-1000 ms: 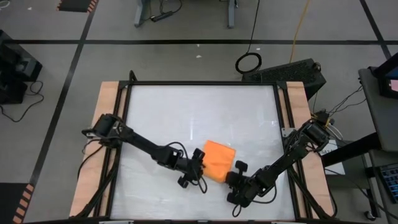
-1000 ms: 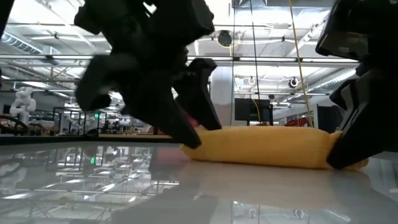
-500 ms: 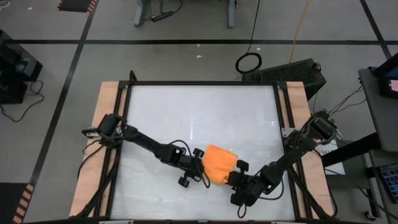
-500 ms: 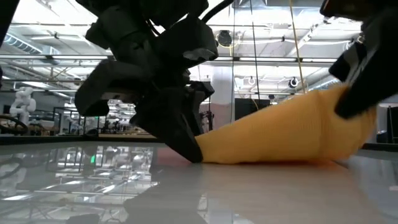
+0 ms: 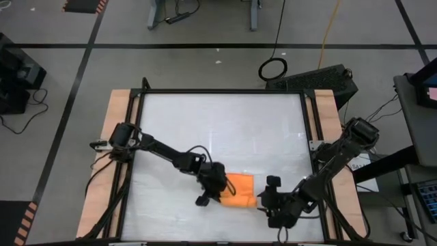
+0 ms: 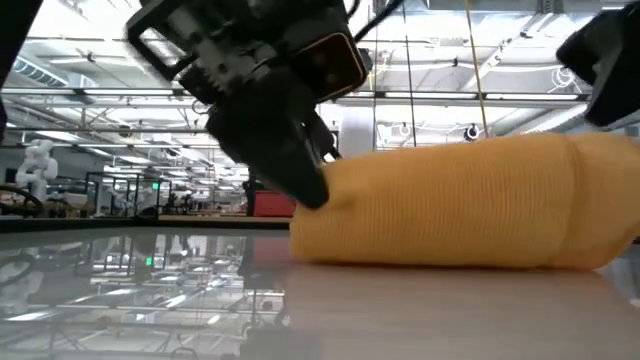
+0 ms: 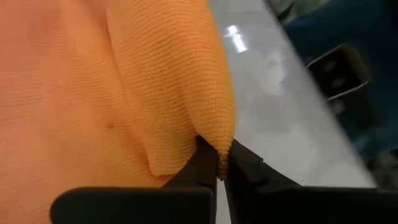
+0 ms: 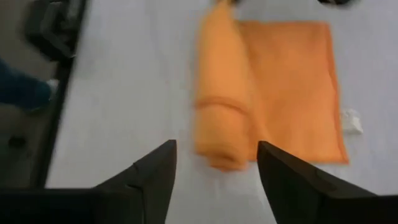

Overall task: Roll towel
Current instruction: Roll the orange towel

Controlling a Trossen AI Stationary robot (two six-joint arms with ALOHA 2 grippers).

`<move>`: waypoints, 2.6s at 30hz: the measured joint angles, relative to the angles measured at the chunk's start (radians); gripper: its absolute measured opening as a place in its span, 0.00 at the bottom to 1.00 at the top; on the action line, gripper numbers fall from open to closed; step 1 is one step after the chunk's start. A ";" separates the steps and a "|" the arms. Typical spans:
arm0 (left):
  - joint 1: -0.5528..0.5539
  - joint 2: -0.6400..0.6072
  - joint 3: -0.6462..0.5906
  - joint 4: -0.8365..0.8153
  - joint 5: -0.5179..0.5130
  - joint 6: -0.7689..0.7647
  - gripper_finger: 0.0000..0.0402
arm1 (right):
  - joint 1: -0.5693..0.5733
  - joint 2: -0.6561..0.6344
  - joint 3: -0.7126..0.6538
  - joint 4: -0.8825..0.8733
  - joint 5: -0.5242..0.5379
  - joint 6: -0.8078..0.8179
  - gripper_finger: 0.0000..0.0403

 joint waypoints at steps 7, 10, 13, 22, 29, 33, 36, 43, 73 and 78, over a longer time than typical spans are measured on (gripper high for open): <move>0.092 0.007 0.000 0.012 0.160 -0.182 0.03 | 0.030 0.047 0.000 0.126 0.100 -0.185 0.54; 0.119 0.028 0.000 0.017 0.214 -0.257 0.03 | 0.030 0.087 0.001 0.159 0.162 -0.226 0.54; 0.133 0.061 0.000 0.016 0.264 -0.313 0.03 | 0.023 0.135 0.001 0.173 0.191 -0.248 0.54; 0.142 0.098 0.006 0.028 0.328 -0.387 0.03 | -0.018 0.269 0.001 0.250 0.189 -0.258 0.54; 0.155 0.100 0.004 0.031 0.382 -0.422 0.06 | -0.058 0.325 0.003 0.251 0.157 -0.152 0.38; 0.153 0.088 0.002 0.046 0.382 -0.400 0.15 | -0.081 0.324 0.004 0.252 0.112 -0.110 0.17; 0.150 0.065 -0.003 0.040 0.361 -0.362 0.25 | -0.093 0.307 0.003 0.244 0.081 -0.113 0.04; 0.156 -0.046 -0.001 -0.004 0.272 -0.289 0.52 | -0.127 0.261 0.001 0.219 -0.032 -0.102 0.03; -0.125 -0.074 0.000 -0.108 -0.505 0.245 0.59 | -0.351 0.100 0.000 0.191 -0.358 -0.028 0.00; -0.126 -0.048 0.001 -0.109 -0.547 0.194 0.59 | -0.387 0.110 0.000 0.190 -0.435 0.016 0.01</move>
